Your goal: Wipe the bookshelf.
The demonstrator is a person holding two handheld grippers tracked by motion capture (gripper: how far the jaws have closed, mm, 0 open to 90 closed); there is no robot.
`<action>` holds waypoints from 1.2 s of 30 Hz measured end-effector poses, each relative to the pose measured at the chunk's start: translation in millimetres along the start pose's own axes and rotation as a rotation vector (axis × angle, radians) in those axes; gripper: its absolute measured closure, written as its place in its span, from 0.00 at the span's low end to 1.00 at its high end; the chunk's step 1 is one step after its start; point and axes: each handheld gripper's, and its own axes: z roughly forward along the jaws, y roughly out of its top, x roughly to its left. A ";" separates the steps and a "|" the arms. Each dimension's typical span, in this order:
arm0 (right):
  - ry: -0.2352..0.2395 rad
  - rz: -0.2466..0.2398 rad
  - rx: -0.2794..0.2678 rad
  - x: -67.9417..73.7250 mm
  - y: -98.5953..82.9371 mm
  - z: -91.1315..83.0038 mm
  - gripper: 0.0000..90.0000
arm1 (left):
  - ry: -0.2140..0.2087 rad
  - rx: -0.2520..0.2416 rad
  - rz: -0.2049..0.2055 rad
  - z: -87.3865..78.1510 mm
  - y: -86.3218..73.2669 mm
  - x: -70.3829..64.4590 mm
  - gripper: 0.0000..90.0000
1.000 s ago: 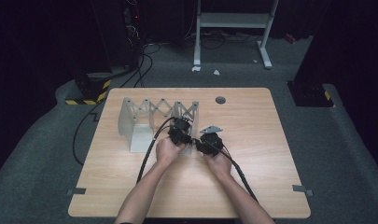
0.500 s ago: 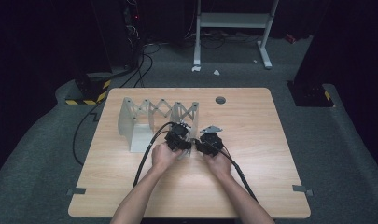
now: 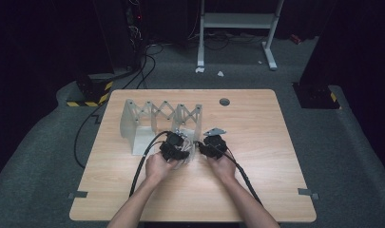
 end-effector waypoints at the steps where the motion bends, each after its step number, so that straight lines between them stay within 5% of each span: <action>1: 0.000 0.000 0.000 0.0 0.0 0.0 0.60 | 0.000 0.000 0.000 0.0 0.0 0.0 0.85; 7: 0.003 -0.002 0.000 0.0 0.1 0.1 0.60 | 0.010 -0.050 -0.023 -30.3 -22.6 7.6 0.85; 9: 0.004 -0.001 0.000 0.1 0.1 0.1 0.60 | 0.043 -0.057 -0.043 -49.4 -39.7 16.6 0.85; 15: 0.004 -0.001 0.000 0.3 0.1 0.1 0.59 | 0.090 -0.077 -0.136 -76.8 -77.2 39.1 0.85; 16: 0.004 -0.001 0.000 0.3 0.1 0.1 0.59 | 0.109 -0.080 -0.178 -84.0 -92.4 48.9 0.85; 22: 0.007 -0.001 0.000 0.5 0.0 0.0 0.58 | 0.165 -0.114 -0.300 -102.9 -123.7 74.3 0.85; 27: 0.011 -0.006 0.004 0.9 -0.7 -1.0 0.56 | 0.228 -0.119 -0.372 -108.6 -131.2 91.1 0.85; 28: 0.021 -0.014 0.003 1.9 -2.4 -2.8 0.54 | 0.278 -0.105 -0.401 -106.9 -131.5 101.6 0.85; 36: 0.072 -0.052 0.005 12.6 -20.4 -23.5 0.56 | 0.434 -0.078 -0.535 -101.8 -126.1 146.3 0.84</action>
